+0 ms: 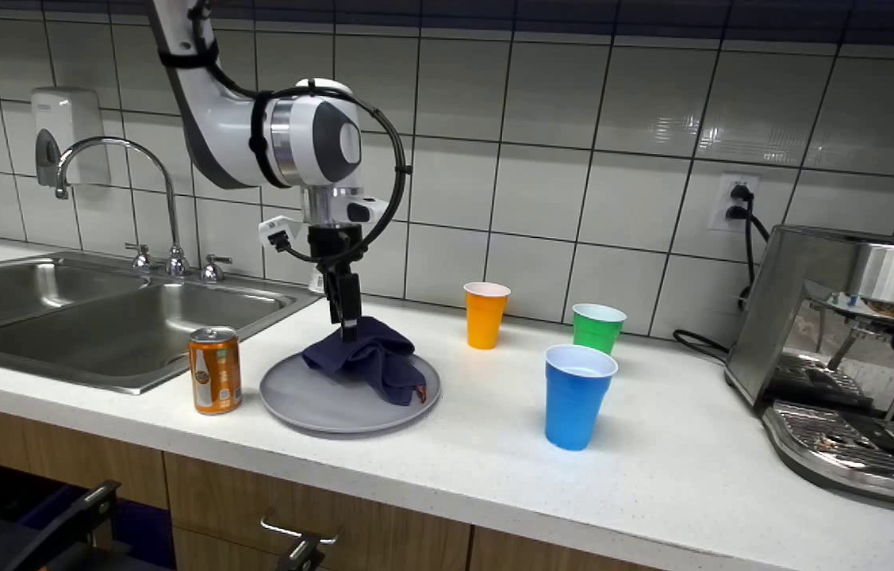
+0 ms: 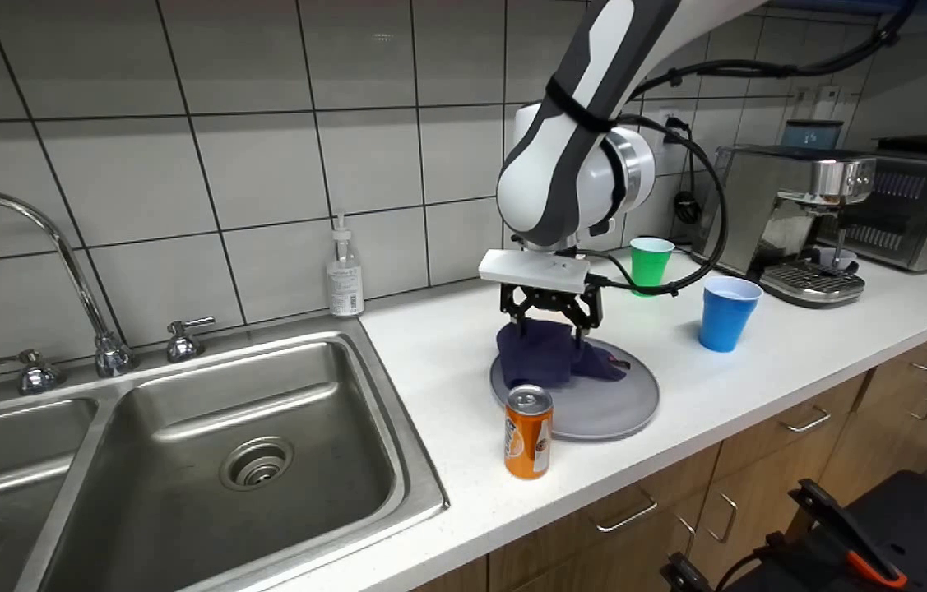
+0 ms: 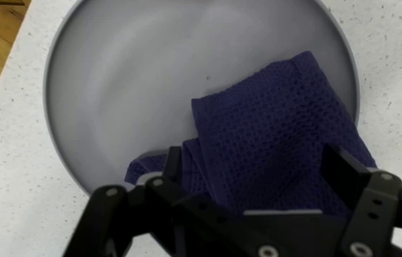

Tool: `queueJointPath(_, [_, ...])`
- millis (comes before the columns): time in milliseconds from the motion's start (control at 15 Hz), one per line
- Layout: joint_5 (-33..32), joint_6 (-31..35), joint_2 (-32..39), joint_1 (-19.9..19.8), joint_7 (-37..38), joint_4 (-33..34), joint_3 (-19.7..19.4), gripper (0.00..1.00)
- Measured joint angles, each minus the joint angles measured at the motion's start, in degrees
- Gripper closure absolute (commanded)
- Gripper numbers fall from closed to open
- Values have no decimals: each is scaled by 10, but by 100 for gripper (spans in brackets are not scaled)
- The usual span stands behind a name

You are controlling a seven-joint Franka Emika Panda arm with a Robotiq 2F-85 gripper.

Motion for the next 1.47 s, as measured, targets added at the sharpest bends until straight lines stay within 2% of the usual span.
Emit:
queueJointPath(600, [-29,6,69,33,94,28,-43,0])
queueJointPath(667, [-29,6,73,36,98,30,-45,25])
queueJointPath(733, [-29,6,76,38,102,33,-47,26])
queueJointPath(1333, [-32,6,82,51,113,43,-54,97])
queueJointPath(1467, [-33,6,82,51,113,43,-54,100])
